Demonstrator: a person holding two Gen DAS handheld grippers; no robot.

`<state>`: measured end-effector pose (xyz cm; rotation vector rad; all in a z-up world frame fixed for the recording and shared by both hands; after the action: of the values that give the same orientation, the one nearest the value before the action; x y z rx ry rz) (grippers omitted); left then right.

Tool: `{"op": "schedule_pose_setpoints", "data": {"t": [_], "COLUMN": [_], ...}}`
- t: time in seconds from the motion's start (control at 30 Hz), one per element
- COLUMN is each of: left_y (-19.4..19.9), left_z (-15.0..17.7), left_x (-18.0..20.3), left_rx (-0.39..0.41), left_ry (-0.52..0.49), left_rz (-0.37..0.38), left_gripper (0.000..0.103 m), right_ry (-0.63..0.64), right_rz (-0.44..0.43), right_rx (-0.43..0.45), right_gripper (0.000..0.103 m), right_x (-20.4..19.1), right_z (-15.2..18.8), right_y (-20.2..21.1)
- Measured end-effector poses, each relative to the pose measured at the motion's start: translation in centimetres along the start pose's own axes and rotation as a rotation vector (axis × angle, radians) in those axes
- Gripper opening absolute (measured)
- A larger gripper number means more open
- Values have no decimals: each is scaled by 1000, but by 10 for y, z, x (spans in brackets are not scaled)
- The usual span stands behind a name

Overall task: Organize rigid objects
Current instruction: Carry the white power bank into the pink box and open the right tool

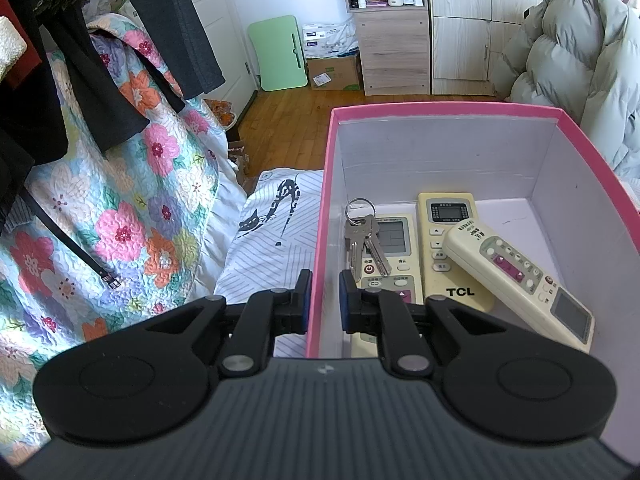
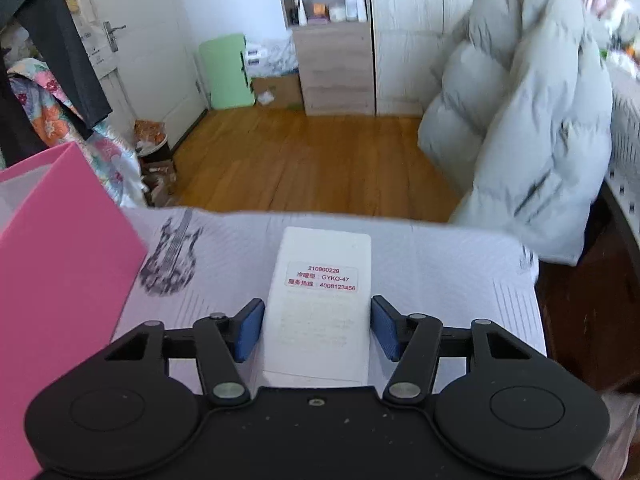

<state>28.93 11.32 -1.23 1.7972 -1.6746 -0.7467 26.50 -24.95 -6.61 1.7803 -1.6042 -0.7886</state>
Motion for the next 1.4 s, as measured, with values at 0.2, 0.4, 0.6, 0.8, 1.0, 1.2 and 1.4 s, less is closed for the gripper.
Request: {"op": "schedule_pose_setpoints", "data": {"t": [0.2,0.4,0.6,0.8,1.0,1.2,1.4], "left_y": [0,0,1,0,-3,-5,-6], "left_z": [0,-3,-2,-3,-3,-3,-2], "left_x": [0,-3,-2,-1,1,1,1], "left_rx": [1,2,0,0,0,-5,-8], "left_ry": [5,0,-3,-7,-11,-14,-13], "left_rz": [3,-1,0,-5,-13,-15,-11], "left_gripper": [12,12,12,12,12,12,12], "right_ry": [-24,159,100,128,193,254,313], "right_rz": [-77,30,24,8,32,52,-7], "right_rx": [-70,-42,63,246,327,419,526], "right_gripper": [72,70,61,61,61,60,61], "right_x": [-3,-27,-20,-25,-44,-64,-87], "right_z": [2,-16,-13,-1,16,5,-15], "right_y": [5,-21,3,69,110,146,180]}}
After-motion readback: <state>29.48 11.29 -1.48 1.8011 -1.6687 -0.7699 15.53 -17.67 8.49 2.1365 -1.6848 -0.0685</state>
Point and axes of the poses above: each gripper's, at about its wrist camera, not at the fingertips, and y roughly against the way its jaws point, x to its right, z to its underside, the point moved 1 cm from there along -y, roughly the way its jaws point, and after that the axes turned 12 degrees about y, right-handed, at the moved point
